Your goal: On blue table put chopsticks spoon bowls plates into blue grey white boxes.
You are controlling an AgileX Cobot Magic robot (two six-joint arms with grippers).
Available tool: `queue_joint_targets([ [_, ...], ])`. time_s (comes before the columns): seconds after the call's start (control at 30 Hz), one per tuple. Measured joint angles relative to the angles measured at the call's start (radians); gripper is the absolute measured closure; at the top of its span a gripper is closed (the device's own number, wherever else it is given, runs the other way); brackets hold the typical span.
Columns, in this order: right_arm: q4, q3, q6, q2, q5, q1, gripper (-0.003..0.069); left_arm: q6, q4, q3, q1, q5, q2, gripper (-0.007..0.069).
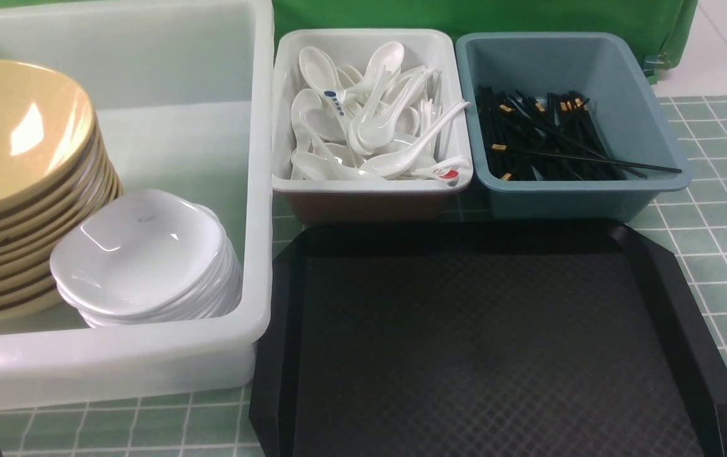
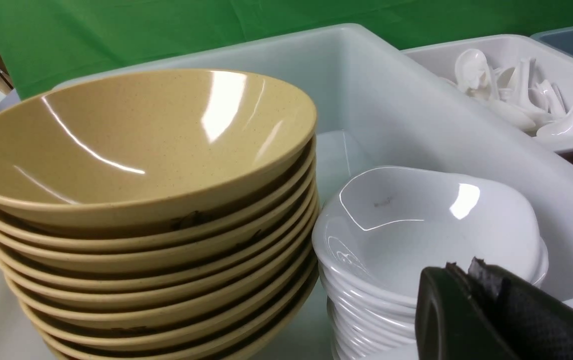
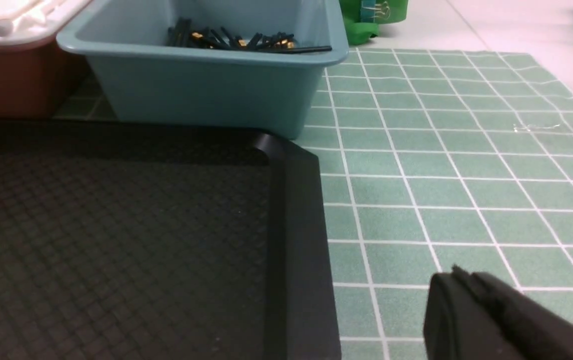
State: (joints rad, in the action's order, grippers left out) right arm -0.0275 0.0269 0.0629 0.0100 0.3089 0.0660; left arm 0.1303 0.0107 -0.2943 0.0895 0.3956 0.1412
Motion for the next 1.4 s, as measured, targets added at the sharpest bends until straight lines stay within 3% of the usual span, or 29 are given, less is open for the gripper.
queue_joint_targets([
  [0.5,0.0,0.0,-0.003,0.001,0.0,0.0,0.0604,0.0,0.0,0.098,-0.009,-0.016,-0.117,0.062],
  [0.77,0.0,0.0,-0.004,0.002,0.002,0.0,0.0599,-0.256,0.006,0.309,-0.083,-0.067,-0.154,0.062],
  [1.07,0.0,0.0,-0.005,0.002,0.002,0.0,0.059,-0.168,-0.088,0.316,-0.083,-0.061,-0.155,0.062],
  [1.4,0.0,0.0,-0.005,0.002,0.002,0.0,0.0581,-0.153,-0.094,0.316,-0.083,-0.061,-0.155,0.062],
])
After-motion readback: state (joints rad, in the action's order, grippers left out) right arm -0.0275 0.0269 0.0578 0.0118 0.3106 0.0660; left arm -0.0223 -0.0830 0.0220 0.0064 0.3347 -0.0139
